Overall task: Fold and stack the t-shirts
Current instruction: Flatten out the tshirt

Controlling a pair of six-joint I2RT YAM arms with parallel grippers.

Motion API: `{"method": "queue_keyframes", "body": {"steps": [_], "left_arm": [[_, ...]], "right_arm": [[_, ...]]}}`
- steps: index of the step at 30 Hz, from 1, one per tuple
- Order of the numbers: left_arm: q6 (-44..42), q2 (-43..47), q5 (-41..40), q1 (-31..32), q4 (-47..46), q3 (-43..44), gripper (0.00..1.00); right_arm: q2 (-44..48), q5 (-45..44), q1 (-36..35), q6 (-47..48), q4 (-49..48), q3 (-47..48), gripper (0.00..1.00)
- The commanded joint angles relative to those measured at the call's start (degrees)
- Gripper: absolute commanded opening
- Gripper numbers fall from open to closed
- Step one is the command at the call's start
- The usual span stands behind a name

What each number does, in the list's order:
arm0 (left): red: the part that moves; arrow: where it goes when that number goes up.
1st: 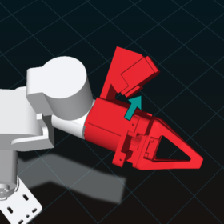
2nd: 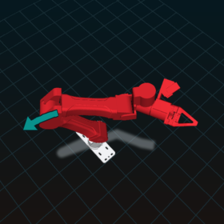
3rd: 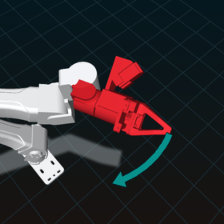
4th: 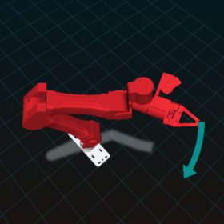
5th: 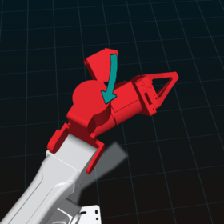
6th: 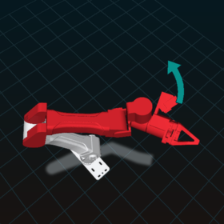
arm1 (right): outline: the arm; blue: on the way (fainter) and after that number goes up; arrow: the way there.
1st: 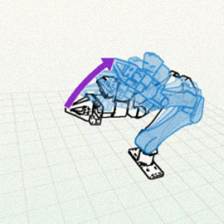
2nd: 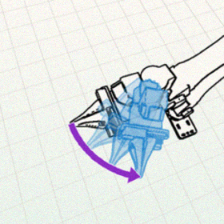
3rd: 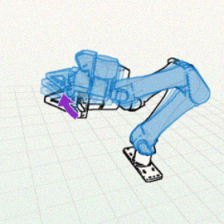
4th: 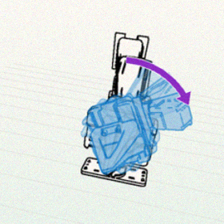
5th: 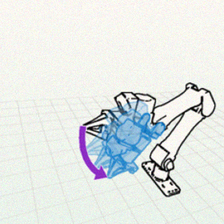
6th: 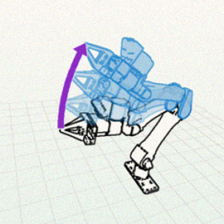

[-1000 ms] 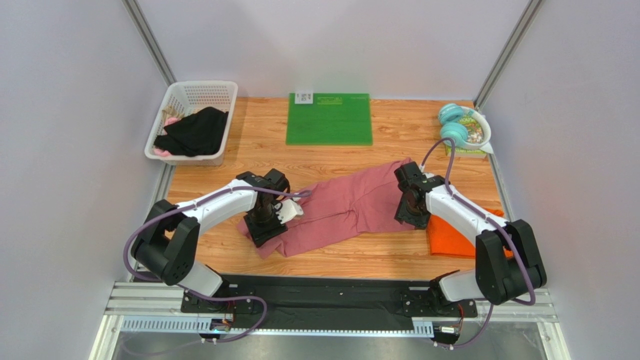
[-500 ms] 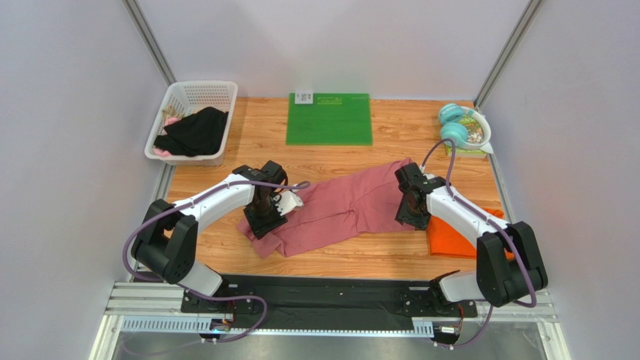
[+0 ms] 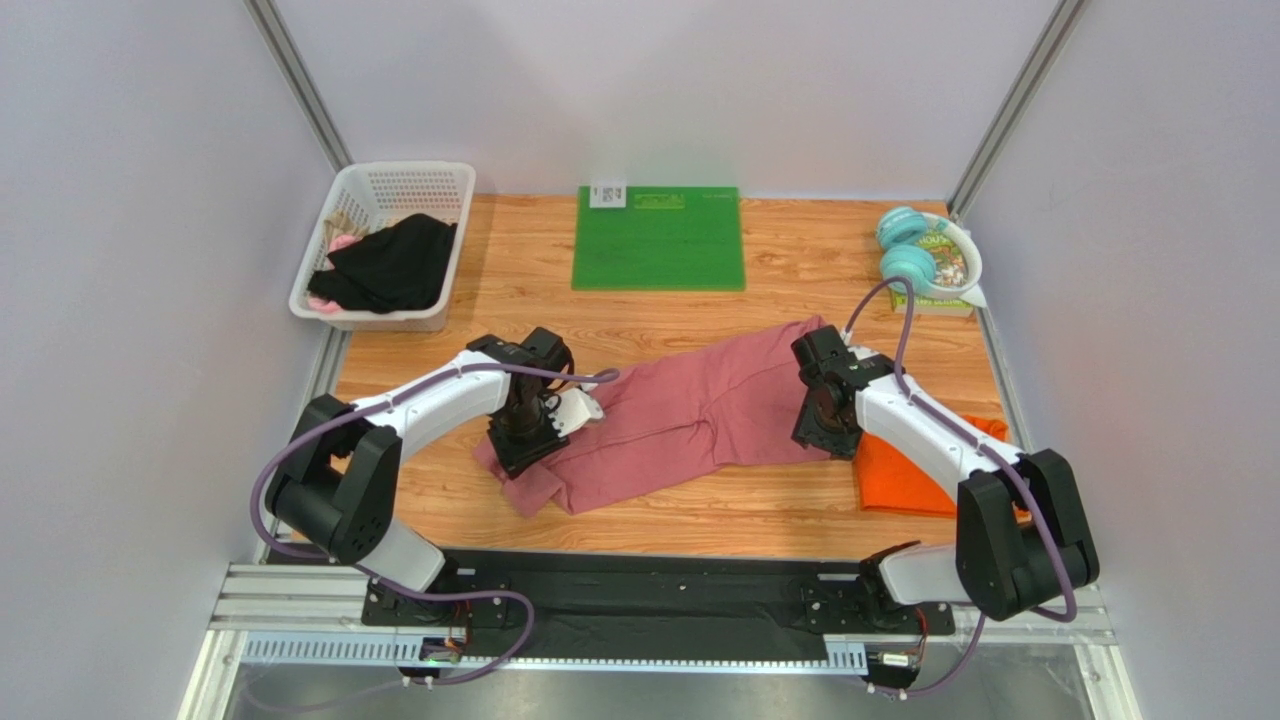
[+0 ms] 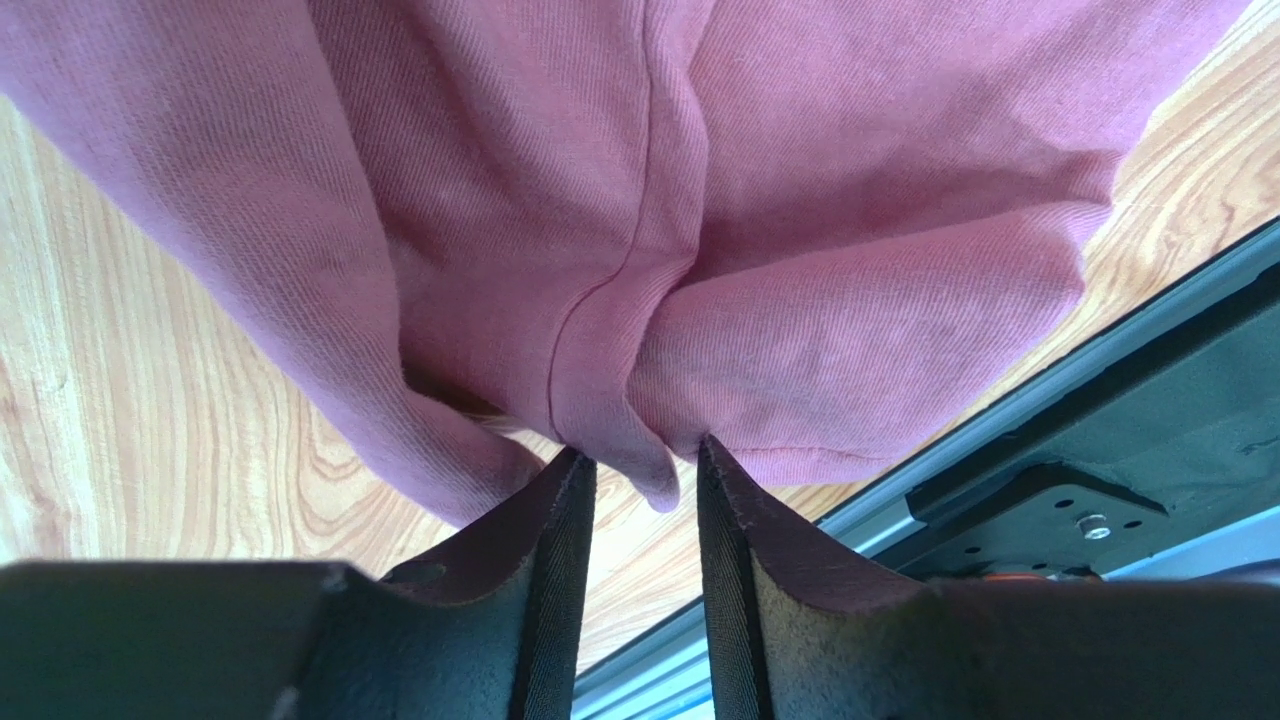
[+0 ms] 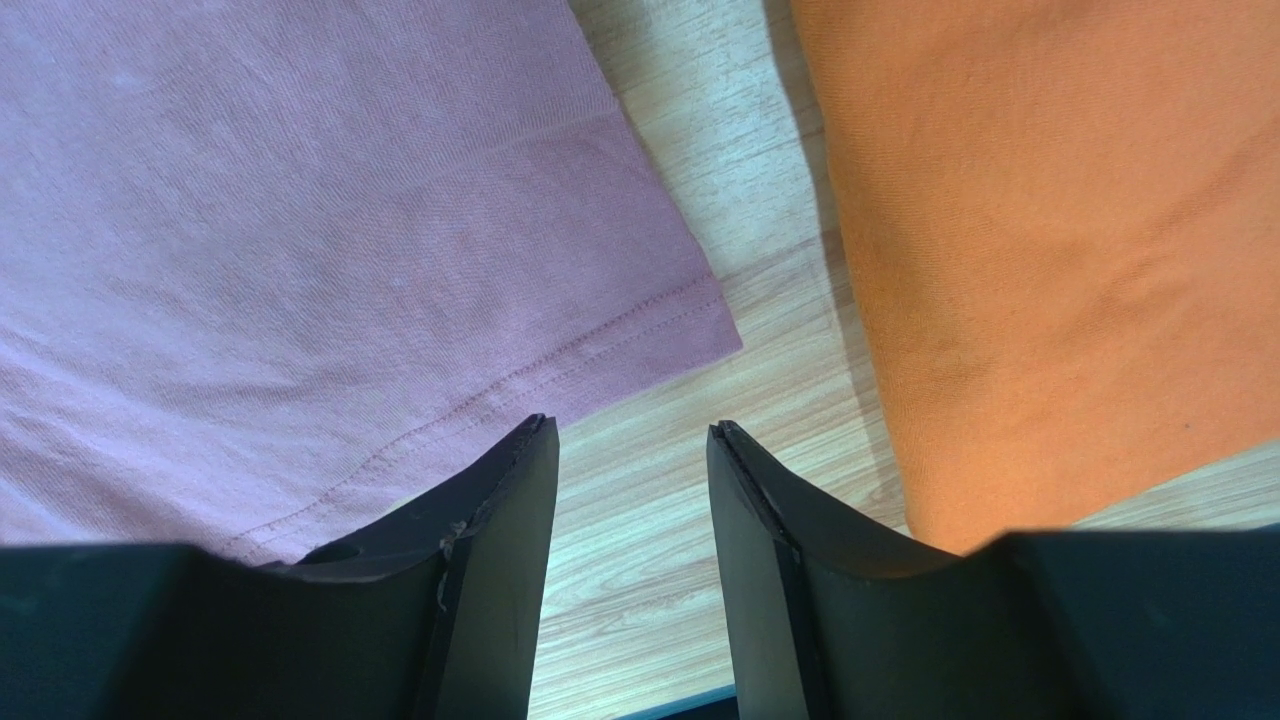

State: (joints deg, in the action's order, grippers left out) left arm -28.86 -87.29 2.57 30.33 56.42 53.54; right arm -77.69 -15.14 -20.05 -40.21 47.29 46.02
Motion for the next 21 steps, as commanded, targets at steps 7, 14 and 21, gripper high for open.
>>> {"method": "queue_keyframes", "body": {"steps": [7,14,21], "left_arm": [[-1.2,-0.6,1.1,-0.4,-1.1,-0.6,0.21],[-1.0,-1.1,0.7,-0.4,-1.5,-0.1,0.02],[-1.4,-0.7,0.2,-0.6,-1.4,-0.1,0.0]], "right_arm": [[2.3,-2.6,0.2,-0.1,0.6,-1.0,0.46],[2.2,-3.8,0.2,-0.1,0.7,-1.2,0.47],[0.4,-4.8,0.2,-0.1,0.4,-1.4,0.51]]}}
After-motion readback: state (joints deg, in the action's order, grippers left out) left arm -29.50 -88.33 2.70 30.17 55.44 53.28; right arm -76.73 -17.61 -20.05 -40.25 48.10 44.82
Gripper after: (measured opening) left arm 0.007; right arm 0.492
